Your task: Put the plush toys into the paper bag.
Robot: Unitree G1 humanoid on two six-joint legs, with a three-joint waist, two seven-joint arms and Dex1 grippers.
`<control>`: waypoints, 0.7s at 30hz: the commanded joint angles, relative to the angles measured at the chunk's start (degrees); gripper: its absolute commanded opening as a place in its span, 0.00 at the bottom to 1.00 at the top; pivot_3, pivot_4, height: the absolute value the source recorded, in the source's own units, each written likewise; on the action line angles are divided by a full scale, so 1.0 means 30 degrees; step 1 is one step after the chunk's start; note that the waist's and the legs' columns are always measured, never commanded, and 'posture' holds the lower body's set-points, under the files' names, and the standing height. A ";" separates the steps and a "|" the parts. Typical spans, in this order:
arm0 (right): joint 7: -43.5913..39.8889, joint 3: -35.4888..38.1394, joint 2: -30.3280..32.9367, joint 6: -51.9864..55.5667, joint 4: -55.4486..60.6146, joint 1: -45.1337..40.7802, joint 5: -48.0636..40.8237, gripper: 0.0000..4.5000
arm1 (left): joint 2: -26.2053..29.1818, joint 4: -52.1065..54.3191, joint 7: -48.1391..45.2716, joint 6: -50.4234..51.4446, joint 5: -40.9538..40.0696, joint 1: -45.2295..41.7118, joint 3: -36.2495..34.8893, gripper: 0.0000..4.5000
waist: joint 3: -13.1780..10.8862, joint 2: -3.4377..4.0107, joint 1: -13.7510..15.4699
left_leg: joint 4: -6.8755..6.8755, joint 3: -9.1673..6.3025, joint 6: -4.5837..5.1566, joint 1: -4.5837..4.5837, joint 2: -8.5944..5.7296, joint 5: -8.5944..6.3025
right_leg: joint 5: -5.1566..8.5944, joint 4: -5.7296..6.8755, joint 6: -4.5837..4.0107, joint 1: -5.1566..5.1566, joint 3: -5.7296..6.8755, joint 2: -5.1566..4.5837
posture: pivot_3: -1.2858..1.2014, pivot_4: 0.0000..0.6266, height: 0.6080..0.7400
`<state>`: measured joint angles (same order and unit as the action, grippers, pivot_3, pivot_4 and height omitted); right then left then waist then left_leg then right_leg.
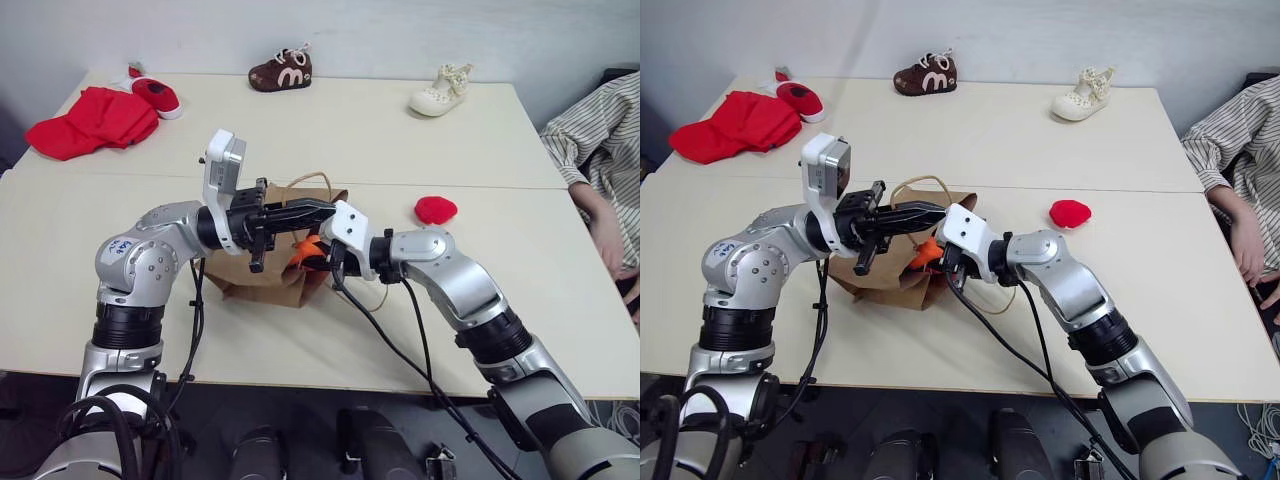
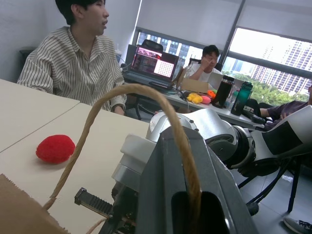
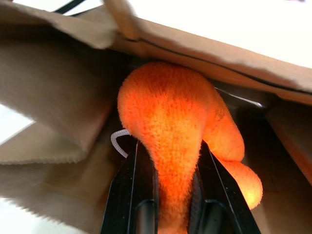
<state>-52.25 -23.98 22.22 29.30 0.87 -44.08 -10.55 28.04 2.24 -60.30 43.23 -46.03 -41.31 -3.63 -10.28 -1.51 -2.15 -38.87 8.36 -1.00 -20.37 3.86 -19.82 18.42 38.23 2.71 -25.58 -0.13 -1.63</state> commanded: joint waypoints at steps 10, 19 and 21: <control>-0.0788 0.0058 -0.2460 -0.5183 -0.3974 -0.0062 0.1165 0.22 | -0.0363 0.0722 -0.0141 -0.0763 -0.0222 0.0196 -0.0508 0.00 | 0.0000 0.0000 -0.0398 | -0.0057 -0.0004 0.0002 0.0007 -0.0007 -0.0002 | -0.0001 0.0098 -0.0007 0.0003 -0.0005 -0.0011 | 0.52 0.24 1.00; -0.3094 0.4487 0.0179 -0.6035 -0.0913 0.2588 -0.2718 0.87 | -0.0124 0.0696 -0.0080 -0.1326 -0.0083 0.0612 -0.0688 0.00 | -0.0001 -0.0001 -0.0314 | -0.0071 -0.0015 0.0020 0.0005 -0.0017 -0.0013 | -0.0004 0.0099 0.0000 0.0014 0.0006 -0.0028 | 0.52 0.24 1.00; -0.4204 0.5677 0.1198 -0.6094 0.0037 0.3603 -0.3946 0.94 | -0.0095 0.0662 -0.0049 -0.1413 -0.0034 0.0647 -0.0700 0.00 | -0.0001 -0.0001 -0.0280 | -0.0067 -0.0019 0.0017 0.0006 -0.0016 -0.0015 | -0.0004 0.0092 0.0000 0.0017 0.0008 -0.0023 | 0.52 0.24 1.00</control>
<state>-63.11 -9.44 25.09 11.30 -2.14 -33.71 -19.48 27.46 2.40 -60.45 39.97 -45.91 -39.43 -4.59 -10.29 -1.51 -2.99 -39.07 8.31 -0.95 -20.35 3.81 -19.87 18.40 38.48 2.71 -25.52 -0.11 -1.69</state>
